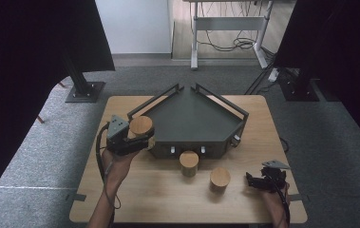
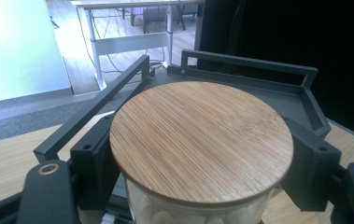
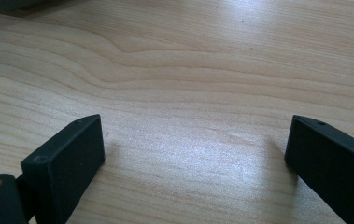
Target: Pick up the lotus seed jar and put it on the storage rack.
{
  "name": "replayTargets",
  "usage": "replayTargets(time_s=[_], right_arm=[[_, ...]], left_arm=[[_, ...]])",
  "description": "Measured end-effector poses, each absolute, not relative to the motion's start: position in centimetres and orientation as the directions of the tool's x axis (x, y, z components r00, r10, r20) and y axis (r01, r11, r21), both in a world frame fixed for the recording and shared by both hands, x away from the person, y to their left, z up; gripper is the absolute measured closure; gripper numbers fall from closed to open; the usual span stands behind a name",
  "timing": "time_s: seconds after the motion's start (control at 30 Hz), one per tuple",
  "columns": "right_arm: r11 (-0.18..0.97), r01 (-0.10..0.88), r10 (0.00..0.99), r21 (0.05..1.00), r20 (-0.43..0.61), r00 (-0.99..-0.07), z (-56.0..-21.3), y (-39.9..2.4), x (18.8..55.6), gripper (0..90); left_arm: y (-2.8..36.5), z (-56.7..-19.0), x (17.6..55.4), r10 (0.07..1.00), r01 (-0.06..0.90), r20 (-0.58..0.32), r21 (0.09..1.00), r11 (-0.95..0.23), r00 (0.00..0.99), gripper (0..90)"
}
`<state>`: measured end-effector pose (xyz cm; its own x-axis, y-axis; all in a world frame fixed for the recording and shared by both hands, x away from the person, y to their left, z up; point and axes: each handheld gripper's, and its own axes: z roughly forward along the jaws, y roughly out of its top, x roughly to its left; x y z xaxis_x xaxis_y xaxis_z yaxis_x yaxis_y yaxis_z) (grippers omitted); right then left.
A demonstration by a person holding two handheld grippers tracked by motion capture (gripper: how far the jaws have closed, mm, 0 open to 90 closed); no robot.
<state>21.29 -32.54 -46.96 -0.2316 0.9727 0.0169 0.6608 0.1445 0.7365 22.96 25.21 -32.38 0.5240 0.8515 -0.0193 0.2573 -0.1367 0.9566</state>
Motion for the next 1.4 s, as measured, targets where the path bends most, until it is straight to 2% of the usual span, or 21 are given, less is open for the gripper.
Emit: replayTargets(time_s=[1.4], right_arm=[[0.15,0.659,0.971,0.737,0.015,-0.238,-47.0,-32.6,21.3,4.2]], left_arm=[[22.2,-32.9,27.5,0.867,0.263,0.005,0.952,-0.157,0.498,24.3]])
